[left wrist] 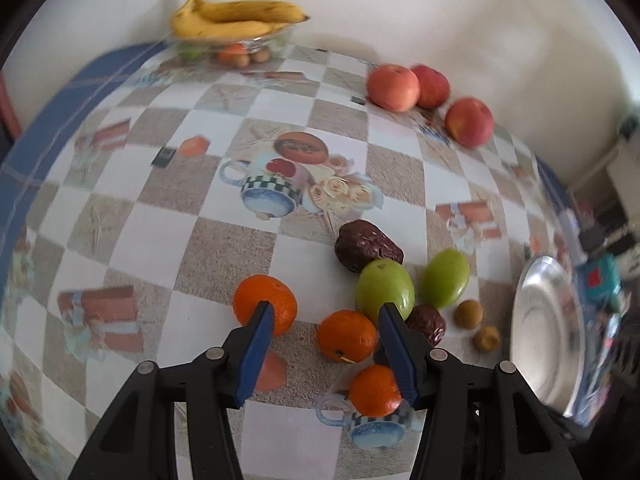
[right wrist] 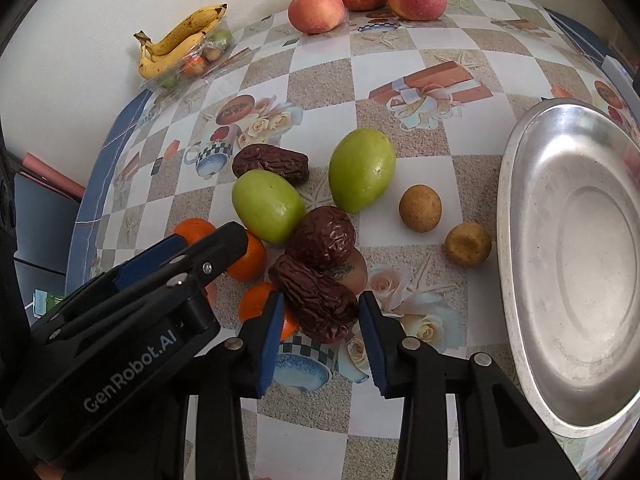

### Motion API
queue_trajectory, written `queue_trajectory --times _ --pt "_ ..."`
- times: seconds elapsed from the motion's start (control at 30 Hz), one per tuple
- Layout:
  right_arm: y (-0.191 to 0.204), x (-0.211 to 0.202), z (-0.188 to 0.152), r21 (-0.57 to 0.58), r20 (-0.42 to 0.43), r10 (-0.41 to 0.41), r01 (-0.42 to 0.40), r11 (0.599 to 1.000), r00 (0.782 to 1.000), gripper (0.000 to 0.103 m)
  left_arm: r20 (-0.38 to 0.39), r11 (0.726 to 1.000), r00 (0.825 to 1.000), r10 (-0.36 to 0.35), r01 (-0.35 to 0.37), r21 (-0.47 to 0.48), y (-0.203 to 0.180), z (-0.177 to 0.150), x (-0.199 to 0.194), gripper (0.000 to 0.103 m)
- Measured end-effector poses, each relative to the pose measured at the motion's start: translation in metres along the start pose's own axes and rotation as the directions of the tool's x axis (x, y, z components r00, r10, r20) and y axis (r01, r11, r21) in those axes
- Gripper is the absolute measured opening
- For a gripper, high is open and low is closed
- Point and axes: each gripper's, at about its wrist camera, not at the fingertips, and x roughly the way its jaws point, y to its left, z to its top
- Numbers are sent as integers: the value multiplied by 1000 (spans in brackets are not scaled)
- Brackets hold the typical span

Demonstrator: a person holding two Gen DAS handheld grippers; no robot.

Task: Organize fruits
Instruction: 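Grasp an orange with the left tool while the right tool grasps a dark date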

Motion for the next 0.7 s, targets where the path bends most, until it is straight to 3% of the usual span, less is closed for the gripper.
queue_trajectory --times 0.17,0.27,0.43,0.53,0.7 --pt "-6 -7 0 23 19 11 -11 1000 1000 37 -26 999 1000 -18 19 31 -9 -3 2 57" --pt "-7 -11 0 24 33 8 -9 1000 999 37 -48 998 999 -15 17 57 -15 -5 5 48" --pt "-8 -5 0 22 -1 -13 13 1000 1000 37 -72 998 997 -9 14 67 -18 -6 12 47" --pt "-8 -3 -1 13 -3 -20 20 1000 1000 37 -106 999 994 -9 15 51 -16 -7 22 47" --pt "-7 -2 0 10 -4 -22 22 1000 1000 38 -118 999 993 -20 24 30 -12 -7 27 38"
